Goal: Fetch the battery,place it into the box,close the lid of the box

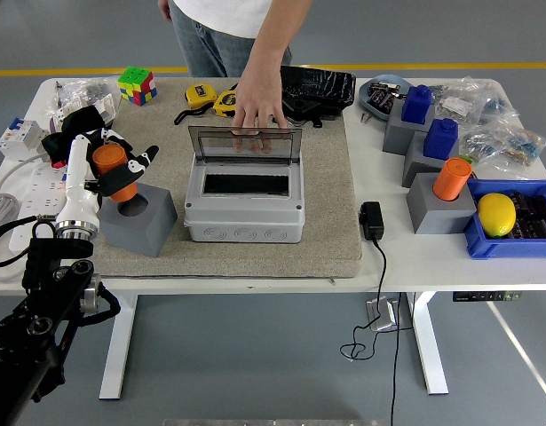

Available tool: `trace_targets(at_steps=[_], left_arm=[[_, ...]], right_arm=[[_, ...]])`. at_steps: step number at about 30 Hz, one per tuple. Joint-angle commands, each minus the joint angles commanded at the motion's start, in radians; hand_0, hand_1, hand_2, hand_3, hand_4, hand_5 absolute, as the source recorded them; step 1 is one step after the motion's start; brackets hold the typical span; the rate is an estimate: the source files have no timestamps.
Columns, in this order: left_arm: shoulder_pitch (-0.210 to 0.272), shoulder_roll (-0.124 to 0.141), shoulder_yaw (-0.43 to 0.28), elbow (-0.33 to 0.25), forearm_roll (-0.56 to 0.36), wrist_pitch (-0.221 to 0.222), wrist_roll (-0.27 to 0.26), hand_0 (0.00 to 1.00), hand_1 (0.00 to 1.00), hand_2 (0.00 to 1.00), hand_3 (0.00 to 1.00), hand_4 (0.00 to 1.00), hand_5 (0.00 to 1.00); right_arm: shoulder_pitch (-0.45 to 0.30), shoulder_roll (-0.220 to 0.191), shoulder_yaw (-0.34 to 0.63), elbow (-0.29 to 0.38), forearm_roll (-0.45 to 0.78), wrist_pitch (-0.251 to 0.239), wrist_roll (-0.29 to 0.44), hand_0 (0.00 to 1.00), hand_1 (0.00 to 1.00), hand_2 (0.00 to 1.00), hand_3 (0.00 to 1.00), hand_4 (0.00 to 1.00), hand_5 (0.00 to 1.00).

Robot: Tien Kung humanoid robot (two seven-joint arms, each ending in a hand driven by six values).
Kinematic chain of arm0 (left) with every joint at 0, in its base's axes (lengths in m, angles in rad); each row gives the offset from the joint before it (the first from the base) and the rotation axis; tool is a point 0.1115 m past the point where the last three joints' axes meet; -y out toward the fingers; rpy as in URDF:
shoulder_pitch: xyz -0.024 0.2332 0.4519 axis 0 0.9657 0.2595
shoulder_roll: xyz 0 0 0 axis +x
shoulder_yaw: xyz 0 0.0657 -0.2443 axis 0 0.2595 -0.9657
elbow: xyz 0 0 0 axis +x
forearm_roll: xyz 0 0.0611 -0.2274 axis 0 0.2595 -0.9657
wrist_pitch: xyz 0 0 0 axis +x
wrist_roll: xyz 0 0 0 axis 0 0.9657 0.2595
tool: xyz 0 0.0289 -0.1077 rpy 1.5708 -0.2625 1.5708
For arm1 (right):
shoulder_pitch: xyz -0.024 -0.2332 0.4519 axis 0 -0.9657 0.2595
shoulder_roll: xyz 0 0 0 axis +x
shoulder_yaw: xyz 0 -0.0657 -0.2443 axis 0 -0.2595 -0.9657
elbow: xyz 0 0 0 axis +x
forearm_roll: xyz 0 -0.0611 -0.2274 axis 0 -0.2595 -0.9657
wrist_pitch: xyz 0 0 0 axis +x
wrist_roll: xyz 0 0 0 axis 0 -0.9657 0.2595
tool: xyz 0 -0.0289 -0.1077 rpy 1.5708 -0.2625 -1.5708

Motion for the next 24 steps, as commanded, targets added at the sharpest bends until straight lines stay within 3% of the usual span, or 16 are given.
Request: trace_targets(at_steps=[6,10,16,22,24], left_arm=[[-0.002,0.026,-0.009,-0.092,0.160,0.042,0.060,0.107,0.084,0.107,0.110,0.720,0.173],[0.001,0.069,0.018,-0.185,0.301,0.066,0.136,0.107,0.084,0.107,0.110,0.720,0.173],[0.020,0.154,0.156,-0.406,0.553,0.070,0.306,0.107,0.084,0.106,0.106,0.707,0.173],[0.039,0.190,0.293,-0.578,0.812,0.044,0.419,0.107,0.084,0.107,0.108,0.705,0.172],[0.032,0.205,0.344,-0.605,0.890,0.032,0.437,0.107,0.086,0.107,0.107,0.701,0.175]], right_arm=[[-0.002,-0.001,0.001,0.000,0.000,0.000,-0.001,0.854,0.791,0.743,0.772,0.998,0.998],[0.000,-0.004,0.000,0.000,0.002,-0.001,-0.001,0.854,0.791,0.743,0.772,0.998,0.998],[0.001,-0.007,0.014,0.000,-0.006,0.000,-0.002,0.854,0.792,0.743,0.773,0.998,0.998],[0.004,-0.008,0.011,0.000,-0.004,0.000,0.001,0.854,0.792,0.743,0.773,0.998,0.998],[0.006,-0.010,0.012,0.000,-0.004,0.000,0.000,0.853,0.791,0.743,0.773,0.998,0.998]])
